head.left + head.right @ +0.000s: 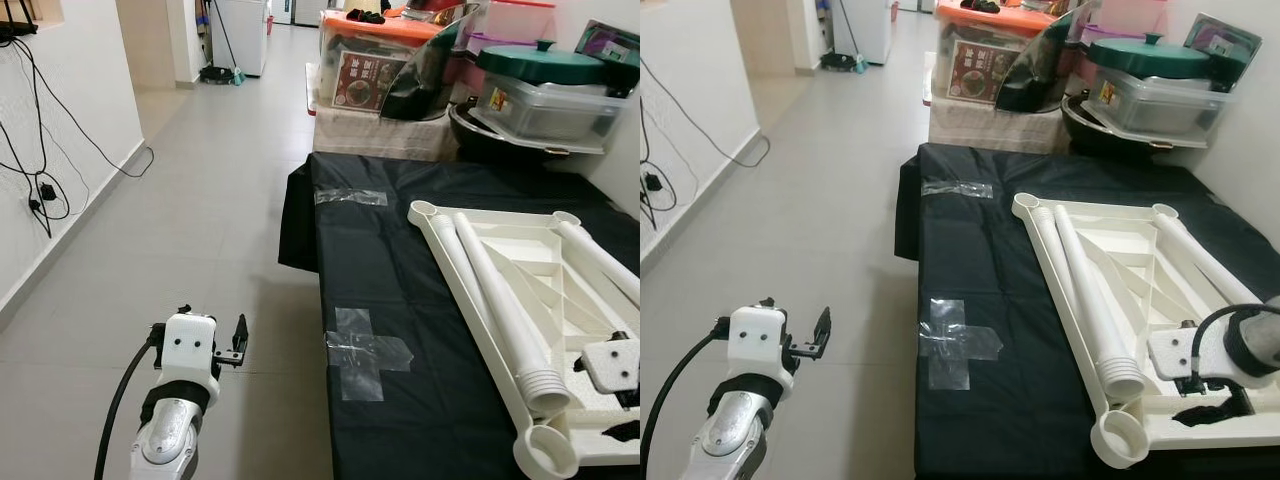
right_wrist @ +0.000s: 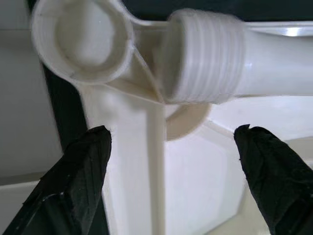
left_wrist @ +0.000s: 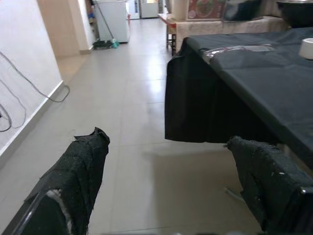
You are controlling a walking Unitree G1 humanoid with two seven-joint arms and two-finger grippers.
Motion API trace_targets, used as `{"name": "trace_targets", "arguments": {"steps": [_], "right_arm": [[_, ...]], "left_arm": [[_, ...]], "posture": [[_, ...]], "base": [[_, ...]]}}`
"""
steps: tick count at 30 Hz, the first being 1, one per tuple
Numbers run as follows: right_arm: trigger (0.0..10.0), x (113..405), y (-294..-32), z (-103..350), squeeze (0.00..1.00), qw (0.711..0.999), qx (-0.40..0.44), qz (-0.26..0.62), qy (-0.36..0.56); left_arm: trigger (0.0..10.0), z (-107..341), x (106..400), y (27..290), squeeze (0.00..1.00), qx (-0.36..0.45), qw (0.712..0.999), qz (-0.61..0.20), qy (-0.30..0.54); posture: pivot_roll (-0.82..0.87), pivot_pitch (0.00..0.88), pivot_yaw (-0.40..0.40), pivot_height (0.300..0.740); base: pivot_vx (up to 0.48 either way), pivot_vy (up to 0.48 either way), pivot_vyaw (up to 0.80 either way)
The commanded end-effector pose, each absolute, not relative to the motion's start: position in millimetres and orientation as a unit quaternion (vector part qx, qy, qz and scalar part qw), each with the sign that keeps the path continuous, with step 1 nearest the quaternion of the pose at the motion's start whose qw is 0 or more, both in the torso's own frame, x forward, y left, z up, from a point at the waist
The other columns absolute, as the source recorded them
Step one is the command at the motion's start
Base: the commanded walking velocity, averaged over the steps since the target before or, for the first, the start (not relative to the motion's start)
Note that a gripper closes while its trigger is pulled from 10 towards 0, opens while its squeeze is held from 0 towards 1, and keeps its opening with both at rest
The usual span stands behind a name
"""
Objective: Building children table
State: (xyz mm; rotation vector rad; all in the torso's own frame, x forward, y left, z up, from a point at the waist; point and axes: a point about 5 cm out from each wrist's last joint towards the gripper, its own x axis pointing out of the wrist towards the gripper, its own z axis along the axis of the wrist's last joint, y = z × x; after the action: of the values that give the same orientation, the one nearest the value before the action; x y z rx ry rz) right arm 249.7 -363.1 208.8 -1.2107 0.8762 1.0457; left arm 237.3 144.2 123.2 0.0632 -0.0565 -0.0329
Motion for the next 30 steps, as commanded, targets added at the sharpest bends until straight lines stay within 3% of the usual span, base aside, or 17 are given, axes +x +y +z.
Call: {"name": "trace_targets", "arguments": {"steps": [1, 6, 8, 9, 11, 12, 13, 15, 16, 19, 21, 22, 25, 26, 30], "right_arm": [[10.0, 252.9, -366.1, 217.9, 1.00, 0.629, -0.527, 0.435, 0.369], [10.0, 282.8, -371.9, 256.3, 1.00, 0.693, -0.565, 0.322, 0.312], [10.0, 288.3, -371.7, 261.3, 1.00, 0.703, -0.573, 0.298, 0.297], [10.0, 294.7, -370.1, 265.5, 0.90, 0.717, -0.577, 0.277, 0.276], [10.0, 298.7, -368.8, 268.1, 0.90, 0.725, -0.578, 0.265, 0.263], [10.0, 305.1, -364.9, 271.1, 0.05, 0.745, -0.569, 0.252, 0.240], [10.0, 305.1, -364.9, 271.1, 0.05, 0.745, -0.569, 0.252, 0.240], [10.0, 330.7, -343.1, 272.2, 0.00, 0.815, -0.517, 0.209, 0.155], [10.0, 330.7, -343.1, 272.2, 0.00, 0.815, -0.517, 0.209, 0.155], [10.0, 357.7, -309.8, 254.1, 0.00, 0.891, -0.417, 0.165, 0.070], [10.0, 362.6, -301.8, 246.7, 0.00, 0.904, -0.392, 0.159, 0.058], [10.0, 371.8, -274.9, 229.1, 0.00, 0.941, -0.305, 0.149, 0.013], [10.0, 373.2, -269.2, 225.8, 0.00, 0.947, -0.285, 0.146, 0.004], [10.0, 374.5, -241.7, 209.6, 0.00, 0.974, -0.185, 0.124, -0.039], [10.0, 372.2, -221.1, 199.5, 0.00, 0.988, -0.100, 0.099, -0.064]], "left_arm": [[10.0, 118.0, 237.2, 140.2, 0.00, 0.026, 0.999, -0.024, -0.017], [10.0, 119.3, 237.5, 141.1, 0.00, 0.025, 0.999, -0.020, -0.020], [10.0, 119.6, 237.4, 141.7, 0.00, 0.025, 0.999, -0.019, -0.020], [10.0, 120.1, 237.4, 142.3, 0.00, 0.025, 0.999, -0.017, -0.021], [10.0, 120.4, 237.4, 142.7, 0.00, 0.025, 0.999, -0.016, -0.022], [10.0, 120.9, 237.3, 143.3, 0.00, 0.025, 0.999, -0.015, -0.023], [10.0, 120.9, 237.3, 143.3, 0.00, 0.025, 0.999, -0.015, -0.023], [10.0, 121.9, 237.2, 144.5, 0.00, 0.027, 0.999, -0.013, -0.025], [10.0, 121.9, 237.2, 144.5, 0.00, 0.027, 0.999, -0.013, -0.025], [10.0, 124.3, 237.5, 143.8, 0.00, 0.025, 0.999, -0.016, -0.031], [10.0, 125.1, 237.5, 143.4, 0.00, 0.023, 0.999, -0.017, -0.033], [10.0, 126.5, 237.5, 143.3, 0.00, 0.025, 0.999, -0.017, -0.034], [10.0, 126.6, 237.4, 143.4, 0.00, 0.026, 0.999, -0.017, -0.034], [10.0, 129.9, 236.4, 147.3, 0.00, 0.030, 0.999, -0.012, -0.042], [10.0, 132.0, 236.0, 150.9, 0.00, 0.034, 0.998, -0.007, -0.047]], "posture": [[-0.03, 0.000, -0.092, 0.740], [-0.01, 0.000, -0.104, 0.740], [-0.01, 0.000, -0.106, 0.740], [-0.01, 0.000, -0.106, 0.740], [0.00, 0.000, -0.109, 0.740], [0.00, 0.000, -0.111, 0.740], [0.00, 0.000, -0.111, 0.740], [0.01, 0.000, -0.107, 0.740], [0.01, 0.000, -0.107, 0.740], [0.02, 0.000, -0.103, 0.740], [0.02, 0.000, -0.104, 0.740], [0.03, 0.000, -0.105, 0.740], [0.03, 0.000, -0.105, 0.740], [0.06, 0.000, -0.109, 0.740], [0.06, 0.000, -0.107, 0.740]], "base": [[0.000, 0.000, 0.00], [0.000, 0.000, 0.00], [0.000, 0.000, 0.00], [0.000, 0.000, 0.00], [0.000, 0.000, 0.00], [0.000, 0.000, 0.00], [0.000, 0.000, 0.00], [0.000, 0.000, 0.00], [0.000, 0.000, 0.00], [0.000, 0.000, 0.00], [0.000, 0.000, 0.00], [0.000, 0.000, 0.00], [0.000, 0.000, 0.00], [0.000, -0.435, 0.00], [0.000, -0.448, 0.00]]}}
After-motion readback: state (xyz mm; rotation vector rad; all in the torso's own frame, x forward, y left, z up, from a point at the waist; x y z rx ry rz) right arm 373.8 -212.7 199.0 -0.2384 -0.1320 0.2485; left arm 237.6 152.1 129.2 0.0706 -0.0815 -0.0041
